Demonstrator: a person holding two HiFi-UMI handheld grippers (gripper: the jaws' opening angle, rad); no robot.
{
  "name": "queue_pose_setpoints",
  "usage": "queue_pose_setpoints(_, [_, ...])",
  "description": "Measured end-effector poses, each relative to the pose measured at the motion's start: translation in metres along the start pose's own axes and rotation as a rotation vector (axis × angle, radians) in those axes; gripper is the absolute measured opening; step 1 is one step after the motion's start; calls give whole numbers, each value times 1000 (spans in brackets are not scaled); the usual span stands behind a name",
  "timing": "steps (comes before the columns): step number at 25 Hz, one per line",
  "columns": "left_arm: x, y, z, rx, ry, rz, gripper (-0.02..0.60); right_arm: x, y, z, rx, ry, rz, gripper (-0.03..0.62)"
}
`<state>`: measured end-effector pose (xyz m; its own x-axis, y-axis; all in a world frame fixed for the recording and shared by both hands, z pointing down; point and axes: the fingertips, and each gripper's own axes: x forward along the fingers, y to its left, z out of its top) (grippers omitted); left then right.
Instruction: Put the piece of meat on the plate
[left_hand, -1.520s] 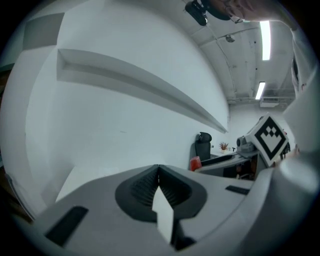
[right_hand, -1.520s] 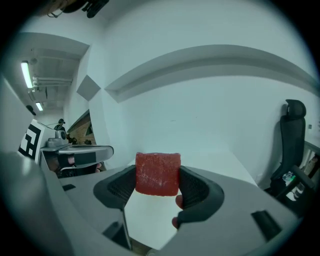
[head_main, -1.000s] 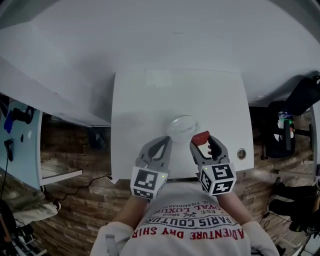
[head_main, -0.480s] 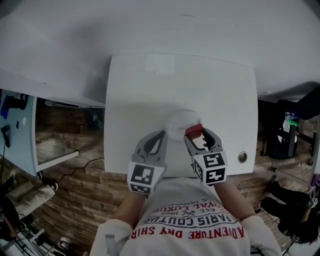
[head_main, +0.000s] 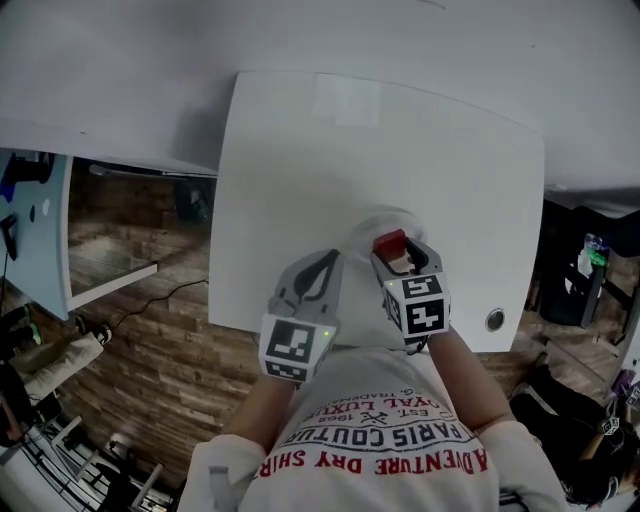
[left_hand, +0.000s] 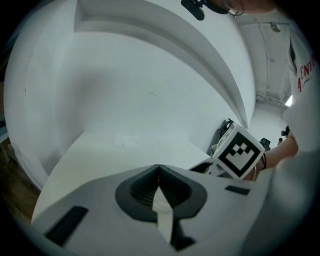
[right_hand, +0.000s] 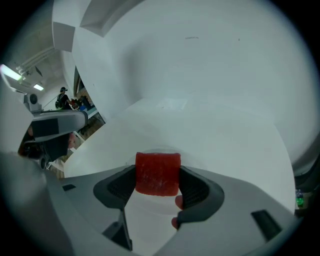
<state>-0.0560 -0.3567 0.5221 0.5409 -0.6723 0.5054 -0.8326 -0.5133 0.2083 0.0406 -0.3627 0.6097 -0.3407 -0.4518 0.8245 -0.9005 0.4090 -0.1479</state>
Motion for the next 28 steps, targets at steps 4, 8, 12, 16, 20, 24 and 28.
queue_pose_setpoints(4, [0,5,-5,14,17,1,6,14,-1,-5,-15,55,-14,276])
queue_pose_setpoints(8, [1,11,-10,0,32,8,6,24,-3,-6,-44,84,-40,276])
queue_pose_setpoints(12, [5,13,-10,-22,35,-5,6,31,-2,-4,-45,94,-41,274])
queue_pose_setpoints(16, [7,12,-7,-21,30,-17,6,32,-5,-6,-43,95,-45,275])
queue_pose_setpoints(20, [5,13,-8,-27,33,-16,6,32,-5,-8,-39,100,-33,275])
queue_pose_setpoints(24, [3,10,-7,-23,32,-23,6,26,-4,-4,-21,63,-24,275])
queue_pose_setpoints(28, [2,5,-4,-9,31,-37,6,5,-7,10,0,-29,-33,262])
